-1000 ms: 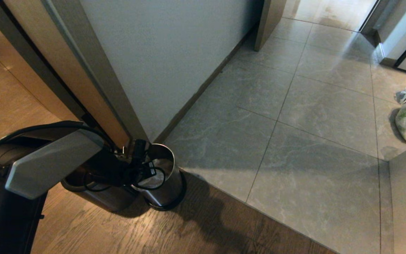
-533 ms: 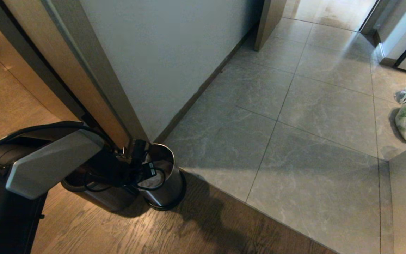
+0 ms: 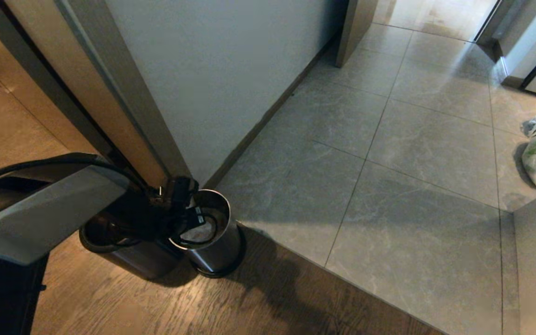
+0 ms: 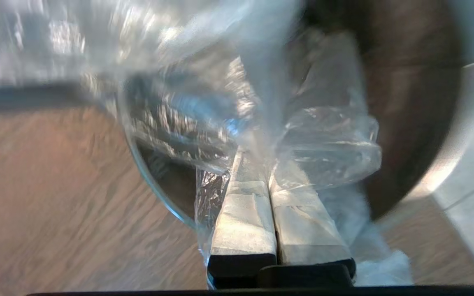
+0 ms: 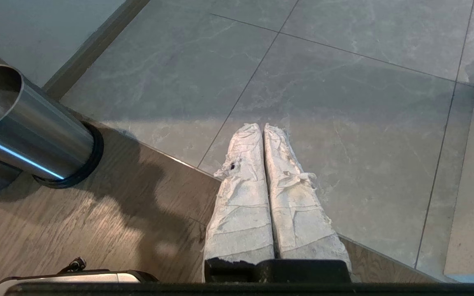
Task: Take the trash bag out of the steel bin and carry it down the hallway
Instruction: Pick up the trash bag
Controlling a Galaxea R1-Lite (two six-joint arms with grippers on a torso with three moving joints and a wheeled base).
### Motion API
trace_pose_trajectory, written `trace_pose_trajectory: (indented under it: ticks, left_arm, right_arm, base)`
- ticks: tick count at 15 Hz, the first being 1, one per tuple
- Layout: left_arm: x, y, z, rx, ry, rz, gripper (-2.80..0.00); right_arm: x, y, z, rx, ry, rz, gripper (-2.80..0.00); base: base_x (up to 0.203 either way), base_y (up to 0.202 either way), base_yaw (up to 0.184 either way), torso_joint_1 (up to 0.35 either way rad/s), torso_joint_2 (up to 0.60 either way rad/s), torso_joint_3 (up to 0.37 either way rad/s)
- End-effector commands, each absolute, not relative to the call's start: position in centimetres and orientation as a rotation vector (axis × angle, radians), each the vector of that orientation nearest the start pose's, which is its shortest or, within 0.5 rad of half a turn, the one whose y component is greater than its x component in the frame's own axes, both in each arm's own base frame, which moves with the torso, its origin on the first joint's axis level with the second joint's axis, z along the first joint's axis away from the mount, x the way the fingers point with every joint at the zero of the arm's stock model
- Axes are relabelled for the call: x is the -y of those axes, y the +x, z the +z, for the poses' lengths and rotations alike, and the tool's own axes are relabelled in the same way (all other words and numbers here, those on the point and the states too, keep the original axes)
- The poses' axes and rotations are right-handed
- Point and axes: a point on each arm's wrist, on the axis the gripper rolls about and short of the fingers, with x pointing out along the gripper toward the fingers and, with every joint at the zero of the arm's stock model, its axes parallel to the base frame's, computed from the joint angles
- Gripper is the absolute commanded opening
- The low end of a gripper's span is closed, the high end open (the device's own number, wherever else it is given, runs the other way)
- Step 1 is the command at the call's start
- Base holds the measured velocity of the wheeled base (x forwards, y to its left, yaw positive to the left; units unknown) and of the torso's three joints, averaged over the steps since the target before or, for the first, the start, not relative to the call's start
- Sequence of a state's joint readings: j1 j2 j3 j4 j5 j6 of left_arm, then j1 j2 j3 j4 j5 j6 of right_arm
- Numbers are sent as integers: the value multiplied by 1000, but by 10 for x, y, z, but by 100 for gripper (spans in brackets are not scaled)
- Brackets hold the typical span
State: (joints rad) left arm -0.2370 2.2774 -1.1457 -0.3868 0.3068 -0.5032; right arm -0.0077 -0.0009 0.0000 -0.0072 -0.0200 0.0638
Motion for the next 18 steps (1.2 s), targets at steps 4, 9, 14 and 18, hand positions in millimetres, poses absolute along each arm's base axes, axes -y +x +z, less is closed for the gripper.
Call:
trace_pose_trajectory:
  ticks: [4,9,14,18]
  left_arm:
    - [90,385,96,-547,-257,219,-280]
    - [91,357,129,-529,-236,186,-280]
    - [95,321,164,-553,-194,141,-280]
    - [95,291,198,-532,-157,90,-280]
  right_arm:
    - [0,-23,76,9,64,-27,-280]
    - [0,-23,76,9,64,-27,-280]
    - [0,-23,76,9,64,-27,-280]
    - [0,-23,76,9,64,-27,-280]
  base:
    - [0,0,0,0,0,0]
    - [0,0,0,0,0,0]
    - [0,0,0,0,0,0]
    - [0,0,0,0,0,0]
